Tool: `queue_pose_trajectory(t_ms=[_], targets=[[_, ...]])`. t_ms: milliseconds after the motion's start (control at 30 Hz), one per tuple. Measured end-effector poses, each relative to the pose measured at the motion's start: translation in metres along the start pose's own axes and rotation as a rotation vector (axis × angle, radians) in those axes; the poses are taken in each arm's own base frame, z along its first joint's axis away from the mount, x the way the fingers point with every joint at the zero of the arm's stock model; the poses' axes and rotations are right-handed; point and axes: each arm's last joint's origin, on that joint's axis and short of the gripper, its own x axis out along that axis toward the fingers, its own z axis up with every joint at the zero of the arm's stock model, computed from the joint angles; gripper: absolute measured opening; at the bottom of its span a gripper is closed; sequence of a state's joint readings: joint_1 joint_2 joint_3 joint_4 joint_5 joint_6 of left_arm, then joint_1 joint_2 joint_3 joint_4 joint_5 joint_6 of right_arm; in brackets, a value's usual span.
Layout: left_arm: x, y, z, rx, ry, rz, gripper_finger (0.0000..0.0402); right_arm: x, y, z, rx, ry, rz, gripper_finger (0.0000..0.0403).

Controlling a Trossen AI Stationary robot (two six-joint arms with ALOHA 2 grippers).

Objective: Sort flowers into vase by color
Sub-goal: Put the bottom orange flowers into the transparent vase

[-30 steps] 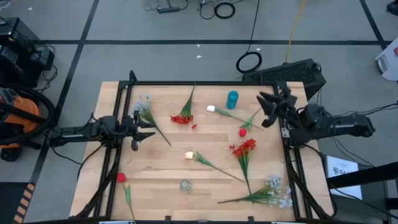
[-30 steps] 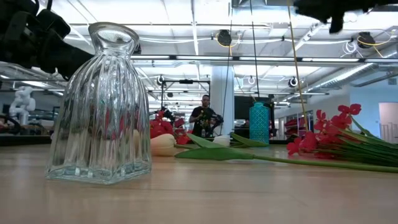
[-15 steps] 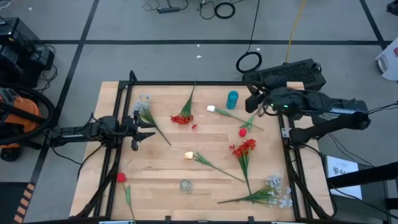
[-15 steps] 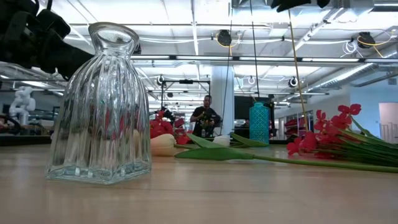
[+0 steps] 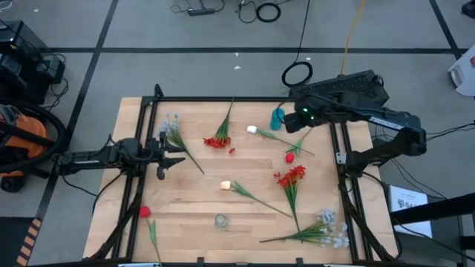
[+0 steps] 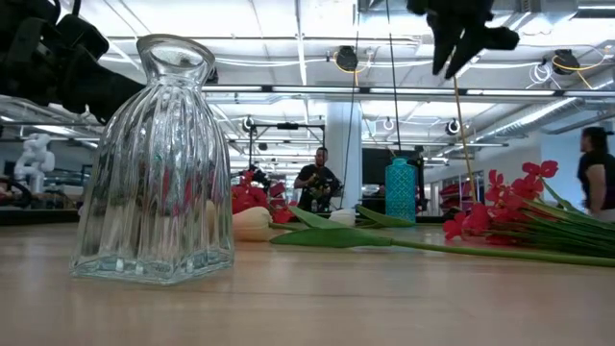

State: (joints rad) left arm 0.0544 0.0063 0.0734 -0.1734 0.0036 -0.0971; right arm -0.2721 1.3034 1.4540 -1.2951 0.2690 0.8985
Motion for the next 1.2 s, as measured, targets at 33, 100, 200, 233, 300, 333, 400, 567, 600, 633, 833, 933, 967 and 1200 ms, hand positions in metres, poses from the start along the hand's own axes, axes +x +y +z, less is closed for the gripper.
queue_pose_trajectory(t_ms=[33, 100, 200, 233, 300, 333, 400, 567, 600, 633, 833, 933, 967, 1200], targets=[[0.0, 0.0, 0.0, 0.0, 0.0, 0.0, 0.0168, 0.004, 0.0, 0.0, 0.017, 0.028, -0.02, 0.0112], [0.0, 0.0, 0.0, 0.0, 0.0, 0.0, 0.0168, 0.01, 0.001, -0.001, 0.071, 0.061, -0.062, 0.0117], [0.0, 0.0, 0.0, 0.0, 0.0, 0.0, 0.0168, 0.016, 0.007, -0.006, 0.066, 0.097, -0.091, 0.0132], [0.0, 0.0, 0.0, 0.0, 0.0, 0.0, 0.0168, 0.018, 0.009, -0.007, 0.057, 0.115, -0.089, 0.0138], [0.0, 0.0, 0.0, 0.0, 0.0, 0.0, 0.0168, 0.021, 0.013, -0.013, 0.043, 0.133, -0.091, 0.0152], [0.0, 0.0, 0.0, 0.0, 0.0, 0.0, 0.0168, 0.023, 0.014, -0.017, 0.042, 0.141, -0.097, 0.016], [0.0, 0.0, 0.0, 0.0, 0.0, 0.0, 0.0168, 0.028, 0.016, -0.028, 0.039, 0.162, -0.118, 0.0176], [0.0, 0.0, 0.0, 0.0, 0.0, 0.0, 0.0168, 0.042, 0.021, -0.062, 0.023, 0.261, -0.152, 0.0217], [0.0, 0.0, 0.0, 0.0, 0.0, 0.0, 0.0168, 0.043, 0.022, -0.07, 0.015, 0.271, -0.155, 0.0224], [0.0, 0.0, 0.0, 0.0, 0.0, 0.0, 0.0168, 0.044, 0.024, -0.077, 0.012, 0.283, -0.158, 0.023], [0.0, 0.0, 0.0, 0.0, 0.0, 0.0, 0.0168, 0.048, 0.029, -0.119, 0.0, 0.317, -0.177, 0.0252], [0.0, 0.0, 0.0, 0.0, 0.0, 0.0, 0.0168, 0.053, 0.033, -0.138, 0.005, 0.337, -0.134, 0.0253], [0.0, 0.0, 0.0, 0.0, 0.0, 0.0, 0.0168, 0.055, 0.034, -0.144, 0.009, 0.337, -0.12, 0.0253], [0.0, 0.0, 0.0, 0.0, 0.0, 0.0, 0.0168, 0.078, 0.034, -0.183, 0.068, 0.365, -0.043, 0.0254]])
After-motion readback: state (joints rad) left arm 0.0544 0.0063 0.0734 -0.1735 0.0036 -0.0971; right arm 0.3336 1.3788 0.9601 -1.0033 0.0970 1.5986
